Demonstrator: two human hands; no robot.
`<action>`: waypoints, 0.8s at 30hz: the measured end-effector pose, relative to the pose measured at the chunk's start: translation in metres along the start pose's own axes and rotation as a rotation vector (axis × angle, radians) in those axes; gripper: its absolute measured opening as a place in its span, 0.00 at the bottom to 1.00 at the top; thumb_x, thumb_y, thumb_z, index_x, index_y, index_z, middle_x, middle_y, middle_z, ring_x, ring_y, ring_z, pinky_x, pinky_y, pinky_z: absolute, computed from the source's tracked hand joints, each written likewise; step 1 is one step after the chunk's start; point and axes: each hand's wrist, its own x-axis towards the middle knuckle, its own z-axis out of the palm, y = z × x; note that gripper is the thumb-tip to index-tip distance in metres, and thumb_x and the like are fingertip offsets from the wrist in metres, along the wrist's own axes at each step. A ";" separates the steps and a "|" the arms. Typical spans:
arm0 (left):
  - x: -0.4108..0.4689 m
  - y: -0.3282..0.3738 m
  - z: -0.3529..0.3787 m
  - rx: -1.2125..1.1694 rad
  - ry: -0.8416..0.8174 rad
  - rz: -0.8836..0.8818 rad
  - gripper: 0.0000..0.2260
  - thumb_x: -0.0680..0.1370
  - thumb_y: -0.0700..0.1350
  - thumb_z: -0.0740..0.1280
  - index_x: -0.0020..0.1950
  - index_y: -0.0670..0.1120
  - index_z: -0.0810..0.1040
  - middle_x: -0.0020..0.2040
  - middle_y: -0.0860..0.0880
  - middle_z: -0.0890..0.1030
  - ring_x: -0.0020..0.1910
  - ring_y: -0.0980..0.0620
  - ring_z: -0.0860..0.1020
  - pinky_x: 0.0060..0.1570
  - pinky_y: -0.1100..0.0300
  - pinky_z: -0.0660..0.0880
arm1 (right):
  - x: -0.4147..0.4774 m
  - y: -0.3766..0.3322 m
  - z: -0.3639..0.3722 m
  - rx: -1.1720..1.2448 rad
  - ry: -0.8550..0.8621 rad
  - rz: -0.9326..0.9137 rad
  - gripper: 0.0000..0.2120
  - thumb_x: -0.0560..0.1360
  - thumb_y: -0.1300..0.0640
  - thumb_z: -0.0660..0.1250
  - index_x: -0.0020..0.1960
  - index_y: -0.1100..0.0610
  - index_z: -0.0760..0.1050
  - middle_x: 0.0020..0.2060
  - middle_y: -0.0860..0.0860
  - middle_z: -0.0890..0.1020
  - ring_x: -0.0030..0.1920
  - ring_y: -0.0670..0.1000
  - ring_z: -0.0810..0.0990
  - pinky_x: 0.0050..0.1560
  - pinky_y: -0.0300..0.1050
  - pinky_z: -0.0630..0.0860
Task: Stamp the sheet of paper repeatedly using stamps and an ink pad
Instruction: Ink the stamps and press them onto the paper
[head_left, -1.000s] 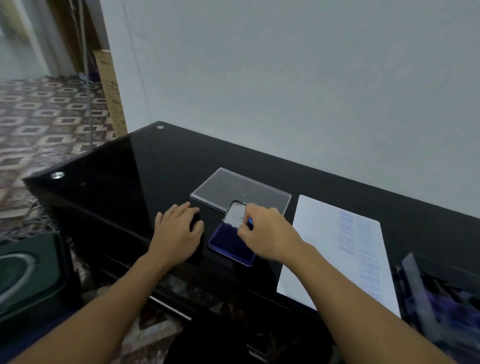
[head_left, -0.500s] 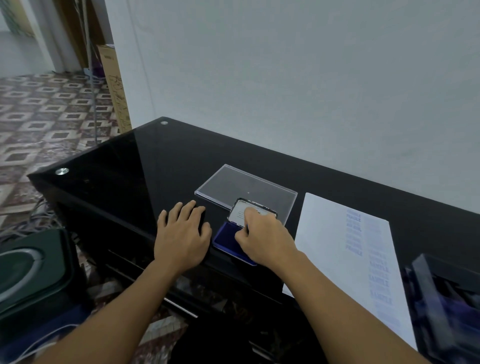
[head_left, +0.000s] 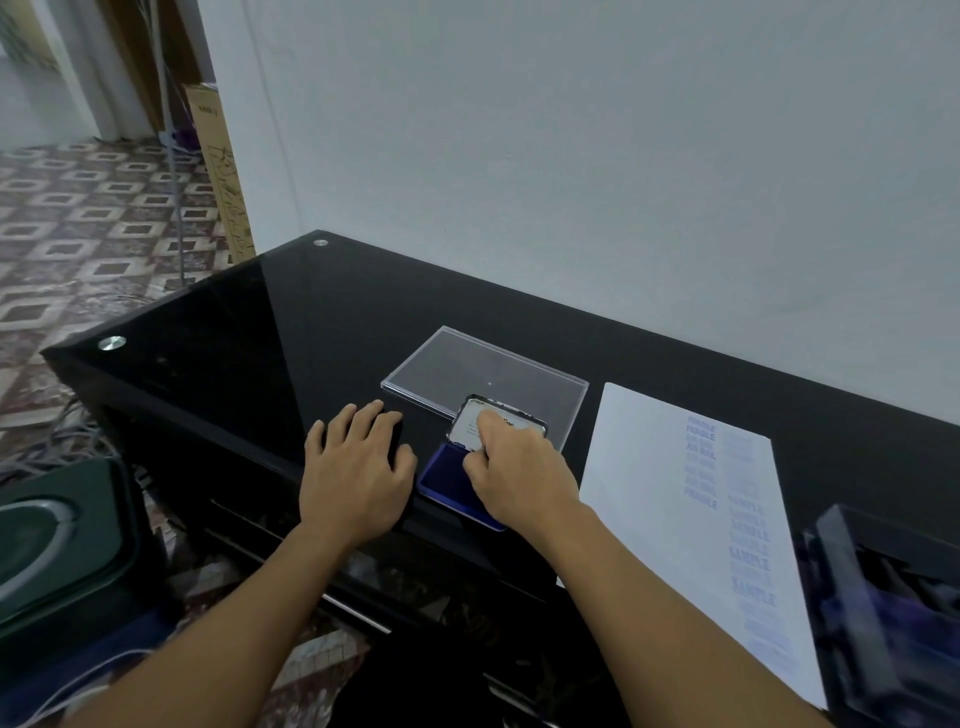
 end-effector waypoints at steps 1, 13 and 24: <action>0.000 0.000 0.000 0.000 0.000 0.000 0.22 0.81 0.57 0.55 0.75 0.54 0.67 0.78 0.52 0.64 0.78 0.49 0.56 0.76 0.45 0.50 | -0.002 0.000 0.000 0.000 0.005 0.001 0.07 0.82 0.53 0.57 0.46 0.48 0.62 0.44 0.51 0.82 0.39 0.51 0.78 0.37 0.44 0.75; -0.001 0.001 -0.001 -0.015 0.007 0.001 0.22 0.81 0.55 0.56 0.74 0.53 0.68 0.77 0.52 0.65 0.78 0.48 0.57 0.76 0.44 0.51 | -0.007 -0.002 -0.003 0.016 -0.013 -0.005 0.09 0.81 0.54 0.57 0.43 0.49 0.61 0.42 0.52 0.80 0.38 0.52 0.76 0.36 0.45 0.72; -0.001 0.001 -0.002 -0.018 -0.004 0.001 0.22 0.81 0.56 0.56 0.75 0.53 0.67 0.77 0.51 0.64 0.78 0.48 0.57 0.76 0.44 0.50 | 0.001 -0.002 -0.005 0.044 -0.062 0.022 0.08 0.81 0.53 0.58 0.44 0.48 0.63 0.45 0.51 0.81 0.43 0.52 0.79 0.38 0.44 0.76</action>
